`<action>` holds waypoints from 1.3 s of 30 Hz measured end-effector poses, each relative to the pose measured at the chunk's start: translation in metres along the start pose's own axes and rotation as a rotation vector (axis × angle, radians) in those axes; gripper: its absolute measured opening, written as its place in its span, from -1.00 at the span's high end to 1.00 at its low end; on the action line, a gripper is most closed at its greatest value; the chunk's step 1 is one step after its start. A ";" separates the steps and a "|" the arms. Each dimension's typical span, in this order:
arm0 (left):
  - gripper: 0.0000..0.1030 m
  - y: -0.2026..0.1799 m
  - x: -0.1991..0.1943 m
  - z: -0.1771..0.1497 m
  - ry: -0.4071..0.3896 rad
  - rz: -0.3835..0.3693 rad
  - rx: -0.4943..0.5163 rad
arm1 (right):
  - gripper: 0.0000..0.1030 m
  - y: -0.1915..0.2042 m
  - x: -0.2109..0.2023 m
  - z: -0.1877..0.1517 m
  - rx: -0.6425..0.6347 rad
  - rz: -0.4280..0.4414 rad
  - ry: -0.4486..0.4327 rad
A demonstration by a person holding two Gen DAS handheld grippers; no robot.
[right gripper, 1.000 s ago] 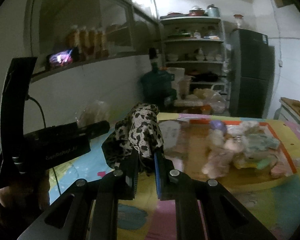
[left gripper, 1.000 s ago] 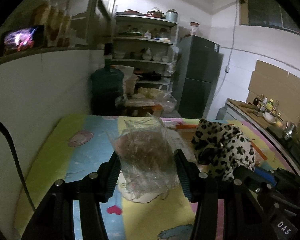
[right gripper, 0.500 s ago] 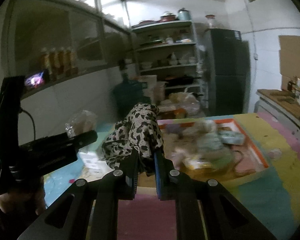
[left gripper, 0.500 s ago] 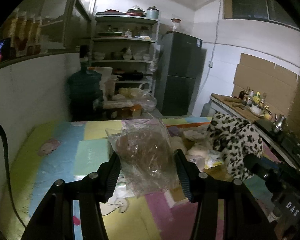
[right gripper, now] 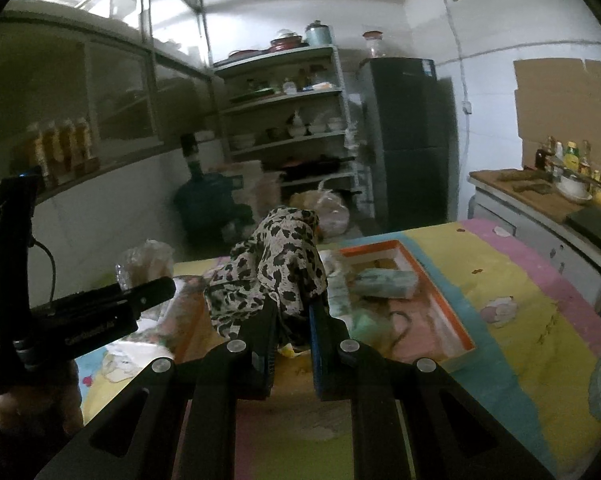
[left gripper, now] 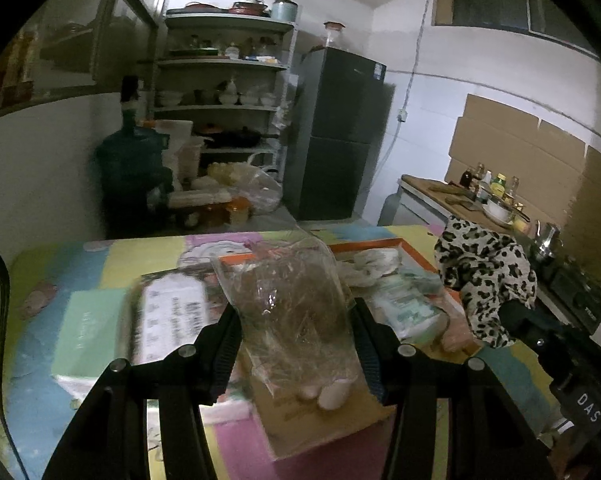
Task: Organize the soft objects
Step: 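Lift and carry the plastic bag and leopard cloth over the tray with both grippers, then lower the bag and cloth into the tray and open both grippers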
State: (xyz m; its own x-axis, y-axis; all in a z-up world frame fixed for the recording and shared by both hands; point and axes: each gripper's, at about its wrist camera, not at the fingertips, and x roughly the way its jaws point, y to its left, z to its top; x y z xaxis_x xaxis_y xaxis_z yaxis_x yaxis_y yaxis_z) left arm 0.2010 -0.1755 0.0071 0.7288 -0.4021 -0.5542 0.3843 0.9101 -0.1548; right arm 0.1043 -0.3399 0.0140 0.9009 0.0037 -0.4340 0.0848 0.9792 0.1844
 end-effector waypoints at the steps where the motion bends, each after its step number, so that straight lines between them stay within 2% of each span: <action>1: -0.03 -0.003 0.005 0.001 0.004 -0.006 0.003 | 0.73 -0.004 0.002 0.001 0.004 -0.006 0.001; 17: -0.03 -0.031 0.067 0.014 0.061 -0.038 0.015 | 0.73 -0.051 0.044 0.003 0.053 -0.055 0.041; 26: -0.04 -0.035 0.100 0.011 0.131 -0.062 0.001 | 0.72 -0.069 0.072 -0.002 0.082 -0.069 0.086; 39: -0.04 -0.035 0.119 0.005 0.174 -0.059 0.010 | 0.65 -0.084 0.105 -0.011 0.108 -0.051 0.170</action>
State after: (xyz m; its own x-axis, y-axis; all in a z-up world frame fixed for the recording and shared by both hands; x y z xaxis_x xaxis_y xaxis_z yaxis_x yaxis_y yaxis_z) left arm 0.2773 -0.2557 -0.0489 0.5962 -0.4302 -0.6779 0.4295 0.8842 -0.1833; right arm 0.1874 -0.4194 -0.0570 0.8102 -0.0025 -0.5862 0.1818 0.9517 0.2473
